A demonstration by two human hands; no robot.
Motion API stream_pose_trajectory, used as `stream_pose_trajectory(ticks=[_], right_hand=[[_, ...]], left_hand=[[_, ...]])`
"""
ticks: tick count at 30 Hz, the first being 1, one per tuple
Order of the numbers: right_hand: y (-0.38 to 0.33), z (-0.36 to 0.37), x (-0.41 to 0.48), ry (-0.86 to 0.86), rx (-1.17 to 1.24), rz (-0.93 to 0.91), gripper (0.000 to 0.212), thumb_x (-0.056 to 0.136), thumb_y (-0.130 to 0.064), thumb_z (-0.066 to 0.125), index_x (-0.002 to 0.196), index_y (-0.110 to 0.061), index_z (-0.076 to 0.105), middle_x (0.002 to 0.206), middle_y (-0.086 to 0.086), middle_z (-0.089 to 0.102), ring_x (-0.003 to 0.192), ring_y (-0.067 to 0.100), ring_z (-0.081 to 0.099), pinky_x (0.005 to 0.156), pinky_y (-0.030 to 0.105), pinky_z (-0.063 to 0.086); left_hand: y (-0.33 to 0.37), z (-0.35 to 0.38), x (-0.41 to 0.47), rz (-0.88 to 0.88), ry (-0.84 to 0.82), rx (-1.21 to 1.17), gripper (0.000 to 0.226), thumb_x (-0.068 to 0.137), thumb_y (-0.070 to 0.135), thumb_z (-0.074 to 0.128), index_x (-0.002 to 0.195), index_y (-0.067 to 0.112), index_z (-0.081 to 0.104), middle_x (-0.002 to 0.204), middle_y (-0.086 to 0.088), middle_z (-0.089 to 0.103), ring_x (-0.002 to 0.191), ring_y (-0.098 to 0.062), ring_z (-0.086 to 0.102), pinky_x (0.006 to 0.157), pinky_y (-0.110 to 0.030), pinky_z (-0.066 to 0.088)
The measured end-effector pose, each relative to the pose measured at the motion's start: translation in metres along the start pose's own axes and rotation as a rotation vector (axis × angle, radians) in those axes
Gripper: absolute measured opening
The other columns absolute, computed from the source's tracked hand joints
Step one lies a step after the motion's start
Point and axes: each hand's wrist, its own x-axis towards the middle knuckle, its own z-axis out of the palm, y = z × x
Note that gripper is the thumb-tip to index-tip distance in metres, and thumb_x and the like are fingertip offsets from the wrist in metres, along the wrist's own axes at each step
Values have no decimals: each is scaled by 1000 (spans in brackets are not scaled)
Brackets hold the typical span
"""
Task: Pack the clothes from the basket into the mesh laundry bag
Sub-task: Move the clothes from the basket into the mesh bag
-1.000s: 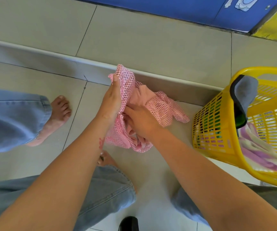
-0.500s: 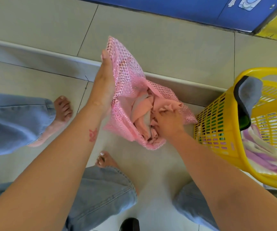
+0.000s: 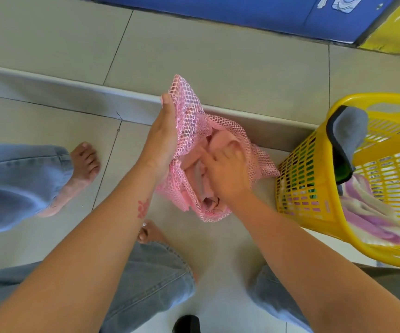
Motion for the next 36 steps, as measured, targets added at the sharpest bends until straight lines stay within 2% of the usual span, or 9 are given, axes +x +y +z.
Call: stream_pose_trajectory(ticks=[3, 5, 8, 14, 19, 23, 28, 32, 36], right_hand=[[-13, 27, 2, -149, 153, -293, 30, 79, -23, 55, 106, -15, 68, 99, 6, 66, 94, 30, 59, 85, 48, 47], [-15, 39, 0, -382, 128, -305, 44, 87, -31, 38, 121, -16, 62, 117, 5, 65, 115, 32, 53, 103, 52, 35], [-8, 41, -7, -541, -99, -221, 58, 90, -39, 44, 145, -23, 38, 148, -2, 41, 141, 28, 28, 114, 54, 19], [8, -2, -18, -192, 46, -86, 38, 76, -46, 63, 113, -36, 64, 104, -6, 68, 105, 28, 55, 94, 43, 41], [35, -79, -31, 233, 276, 99, 47, 79, -31, 57, 125, -25, 59, 117, -1, 65, 113, 30, 56, 97, 41, 43], [79, -127, -53, 551, 190, 522, 55, 83, -42, 55, 134, -22, 51, 136, 6, 53, 126, 32, 47, 104, 46, 37], [138, -125, -67, 252, 670, 1132, 89, 84, -67, 53, 152, -20, 20, 158, 14, 24, 144, 36, 23, 114, 54, 22], [155, -104, -71, 114, 1076, 1177, 77, 93, -58, 49, 148, -8, 30, 149, 14, 39, 137, 36, 37, 110, 45, 31], [160, -96, -73, 107, 1239, 1188, 59, 81, -27, 70, 131, -4, 49, 122, 16, 62, 111, 37, 61, 95, 52, 51]], left_hand=[[1, 5, -4, 28, -34, 46, 84, 78, 85, 17, 149, 42, 29, 156, 13, 34, 142, -11, 32, 118, -46, 25], [4, 4, -6, 47, -37, 35, 79, 82, 82, 15, 150, 41, 27, 157, 13, 32, 143, -12, 30, 118, -48, 24], [13, -4, -7, 74, -11, 29, 76, 84, 79, 17, 149, 41, 28, 155, 13, 35, 141, -11, 34, 117, -47, 27], [18, -11, -18, 58, -14, 68, 99, 62, 96, 22, 145, 44, 36, 151, 12, 43, 138, -13, 40, 114, -48, 30], [18, 14, -45, 59, -81, 108, 88, 72, 91, 17, 147, 46, 30, 157, 12, 32, 144, -15, 30, 118, -49, 24], [19, 29, -59, 109, -148, 176, 78, 82, 83, 12, 148, 45, 25, 159, 11, 27, 146, -15, 24, 119, -48, 19], [17, 36, -65, 114, -136, 210, 71, 90, 73, 10, 152, 39, 20, 161, 6, 21, 148, -18, 20, 117, -44, 16], [16, 38, -63, 121, -111, 259, 68, 92, 71, 9, 152, 39, 19, 161, 4, 21, 148, -19, 19, 119, -45, 16], [15, 41, -57, 106, -85, 276, 72, 92, 71, 11, 153, 35, 19, 161, 4, 21, 148, -19, 20, 119, -44, 16]])
